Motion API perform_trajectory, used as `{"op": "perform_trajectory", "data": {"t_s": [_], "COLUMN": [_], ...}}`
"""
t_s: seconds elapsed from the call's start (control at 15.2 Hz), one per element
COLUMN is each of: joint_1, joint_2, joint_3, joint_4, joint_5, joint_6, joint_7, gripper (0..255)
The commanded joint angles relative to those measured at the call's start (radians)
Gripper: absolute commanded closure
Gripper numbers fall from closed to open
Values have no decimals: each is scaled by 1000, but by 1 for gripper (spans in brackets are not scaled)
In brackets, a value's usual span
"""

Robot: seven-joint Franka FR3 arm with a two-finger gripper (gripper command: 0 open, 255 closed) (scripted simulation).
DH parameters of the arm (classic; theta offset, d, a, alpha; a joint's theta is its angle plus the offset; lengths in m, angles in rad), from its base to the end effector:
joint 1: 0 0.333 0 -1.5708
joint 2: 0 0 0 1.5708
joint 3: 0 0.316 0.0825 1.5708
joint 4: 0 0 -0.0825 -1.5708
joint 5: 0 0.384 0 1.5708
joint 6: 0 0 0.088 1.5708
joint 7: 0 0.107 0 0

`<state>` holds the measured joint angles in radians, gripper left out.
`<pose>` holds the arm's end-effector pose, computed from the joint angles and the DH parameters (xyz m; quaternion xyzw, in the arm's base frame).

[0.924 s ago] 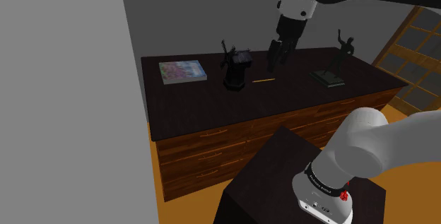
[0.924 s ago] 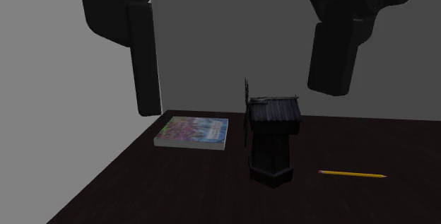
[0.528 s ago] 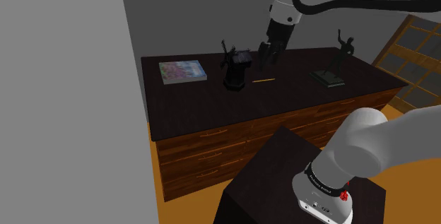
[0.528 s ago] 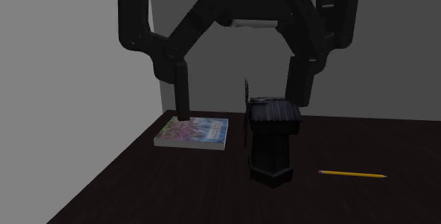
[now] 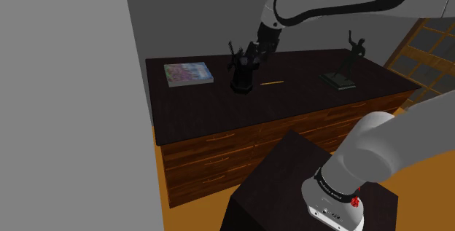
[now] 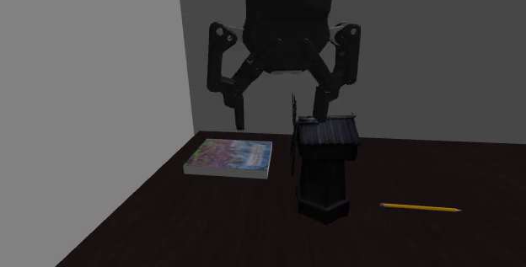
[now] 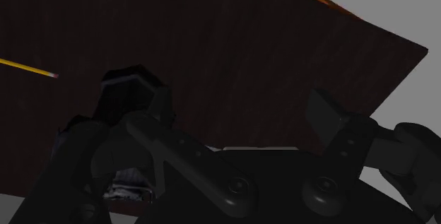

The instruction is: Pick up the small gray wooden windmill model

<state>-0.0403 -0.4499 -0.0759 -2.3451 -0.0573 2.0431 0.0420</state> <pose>0.4266 -0.0558 0.5158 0.9951 -0.0652 0.0731 0.0124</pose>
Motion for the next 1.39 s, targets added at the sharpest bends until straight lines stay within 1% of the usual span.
{"op": "perform_trajectory", "data": {"t_s": [0.0, 0.33, 0.66, 0.99, 1.32], "joint_1": [-10, -30, -47, -66, -89], "joint_2": [56, 207, 359, 512, 654], "joint_3": [-11, -31, -53, -73, -87], "joint_4": [19, 100, 211, 349, 501], "joint_5": [-7, -14, -11, 6, 32], "joint_6": [70, 214, 330, 419, 474], "joint_7": [3, 18, 29, 35, 37], "gripper": [0, 0, 0, 0, 0]}}
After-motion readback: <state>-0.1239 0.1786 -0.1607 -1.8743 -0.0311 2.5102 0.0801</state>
